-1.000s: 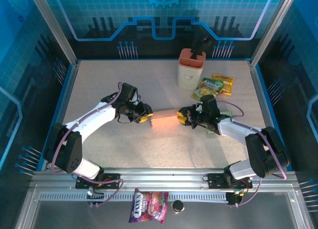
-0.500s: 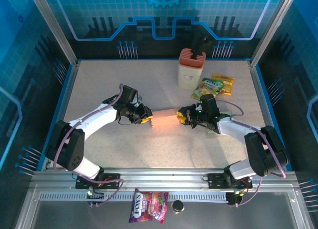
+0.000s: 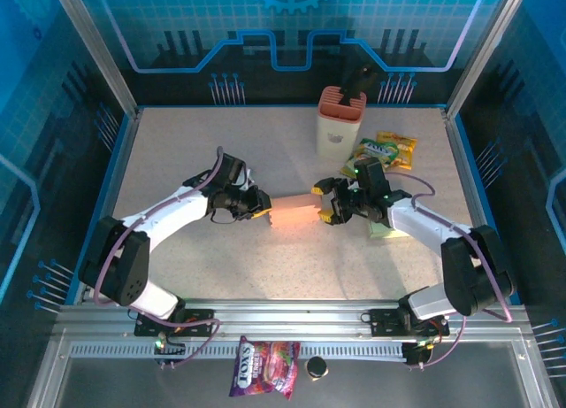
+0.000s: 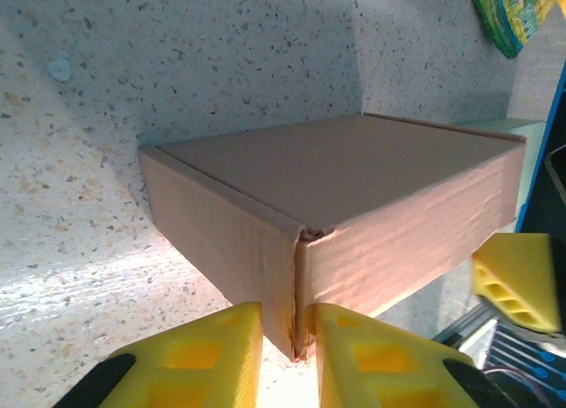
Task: Fold the paper box
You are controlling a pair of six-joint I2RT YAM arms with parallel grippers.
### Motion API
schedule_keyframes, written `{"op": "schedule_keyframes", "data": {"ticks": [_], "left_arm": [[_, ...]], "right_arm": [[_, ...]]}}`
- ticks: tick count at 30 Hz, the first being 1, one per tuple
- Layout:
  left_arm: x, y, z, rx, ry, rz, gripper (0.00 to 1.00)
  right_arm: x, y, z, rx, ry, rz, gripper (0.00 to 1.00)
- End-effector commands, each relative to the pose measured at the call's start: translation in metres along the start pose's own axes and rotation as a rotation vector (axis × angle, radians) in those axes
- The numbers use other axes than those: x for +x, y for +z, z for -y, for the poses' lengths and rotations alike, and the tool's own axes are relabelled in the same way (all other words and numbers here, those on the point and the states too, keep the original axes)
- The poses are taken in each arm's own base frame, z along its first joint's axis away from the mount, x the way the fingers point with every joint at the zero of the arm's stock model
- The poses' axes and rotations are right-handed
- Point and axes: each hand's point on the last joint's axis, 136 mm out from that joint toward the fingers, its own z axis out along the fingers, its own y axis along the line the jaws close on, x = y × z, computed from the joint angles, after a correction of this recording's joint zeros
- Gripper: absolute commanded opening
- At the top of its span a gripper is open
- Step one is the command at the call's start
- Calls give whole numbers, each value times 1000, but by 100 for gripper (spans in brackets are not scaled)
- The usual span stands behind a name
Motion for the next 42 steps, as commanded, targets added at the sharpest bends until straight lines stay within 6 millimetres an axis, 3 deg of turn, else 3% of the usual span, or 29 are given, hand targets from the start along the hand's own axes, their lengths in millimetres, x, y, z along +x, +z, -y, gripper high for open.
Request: {"op": "schedule_keyframes", "data": {"ticks": [1,6,10,14,22,33,36,38,39,40,41,42], "left_arm": [[20,0,-17,-115,101,-28,22],[29,1,-14,-148,180,-2,22],[34,1,-17,-159,192,21,22],[45,4,-18,-161,212,19,23],[57,13,-22,-121,183,-5,24],[37,2,3,-65,162,45,25],[28,-5,4,-50,141,72,26],[15,-20,6,-27,121,114,28],[6,-30,7,-26,116,141,30],[-5,-44,9,-19,120,180,38],[-17,-59,11,-13,129,224,98],[-28,-73,12,-8,133,271,99]], "right_arm": [[5,-9,1,34,78,-5,73],[3,-11,14,63,140,-18,74],[7,-24,22,85,156,-26,73],[10,-42,36,119,135,-17,73],[2,-50,66,183,35,-3,72],[-11,-57,45,226,-197,39,70],[-13,-62,26,205,-284,64,71],[-13,-69,-2,149,-416,80,75],[-10,-75,-18,113,-500,95,100],[-7,-85,-34,84,-601,128,100],[-7,-100,-44,89,-683,191,100],[-10,-114,-48,114,-733,260,100]]}}
